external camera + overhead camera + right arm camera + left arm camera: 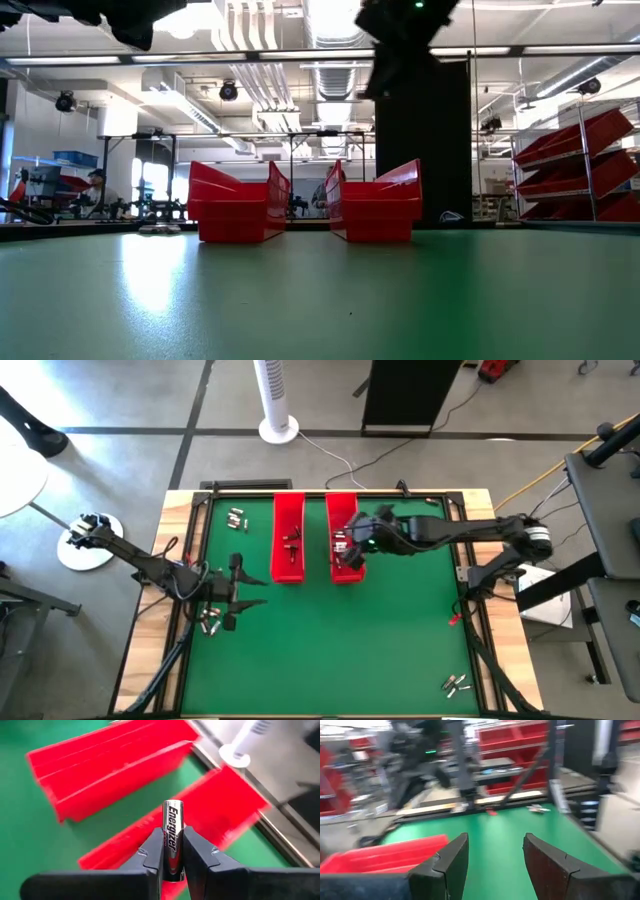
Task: Sort batteries
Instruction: Put the silver battery into the right red bin, then put the black battery into the left red bin
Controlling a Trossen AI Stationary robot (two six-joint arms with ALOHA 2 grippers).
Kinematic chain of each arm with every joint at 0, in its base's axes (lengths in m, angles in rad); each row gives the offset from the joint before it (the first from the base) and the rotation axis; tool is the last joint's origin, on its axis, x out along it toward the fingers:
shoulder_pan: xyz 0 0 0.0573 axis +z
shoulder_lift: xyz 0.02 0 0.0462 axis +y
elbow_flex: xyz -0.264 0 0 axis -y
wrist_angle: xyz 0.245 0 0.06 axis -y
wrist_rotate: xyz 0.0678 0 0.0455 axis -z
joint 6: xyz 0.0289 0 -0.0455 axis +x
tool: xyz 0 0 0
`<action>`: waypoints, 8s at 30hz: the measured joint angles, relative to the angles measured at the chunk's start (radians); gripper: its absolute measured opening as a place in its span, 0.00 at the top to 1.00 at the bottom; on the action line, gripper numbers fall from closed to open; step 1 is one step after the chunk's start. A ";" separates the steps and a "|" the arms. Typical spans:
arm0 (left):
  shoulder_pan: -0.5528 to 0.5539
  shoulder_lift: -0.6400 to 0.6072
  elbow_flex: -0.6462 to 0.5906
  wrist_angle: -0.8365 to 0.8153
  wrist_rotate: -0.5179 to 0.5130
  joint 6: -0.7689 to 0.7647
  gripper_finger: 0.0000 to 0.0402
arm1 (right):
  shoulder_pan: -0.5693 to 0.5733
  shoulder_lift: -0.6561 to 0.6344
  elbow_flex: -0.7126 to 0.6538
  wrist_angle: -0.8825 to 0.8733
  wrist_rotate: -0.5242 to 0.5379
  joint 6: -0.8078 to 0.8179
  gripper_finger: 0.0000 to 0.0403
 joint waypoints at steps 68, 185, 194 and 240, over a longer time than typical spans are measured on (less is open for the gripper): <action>0.000 -0.098 0.000 -0.049 -0.214 0.092 0.58 | -0.346 0.720 0.540 -0.440 -0.239 -0.645 0.64; -0.001 -0.100 0.006 -0.106 -0.206 0.077 0.58 | -0.988 0.146 -0.253 -0.003 -0.172 0.311 0.41; -0.001 -0.100 0.006 -0.106 -0.206 0.078 0.58 | -0.959 0.151 -0.256 -0.186 -0.298 0.214 0.34; -0.001 -0.100 0.006 -0.090 -0.206 0.062 0.58 | -0.653 0.119 -0.508 -0.302 -0.363 -0.332 0.80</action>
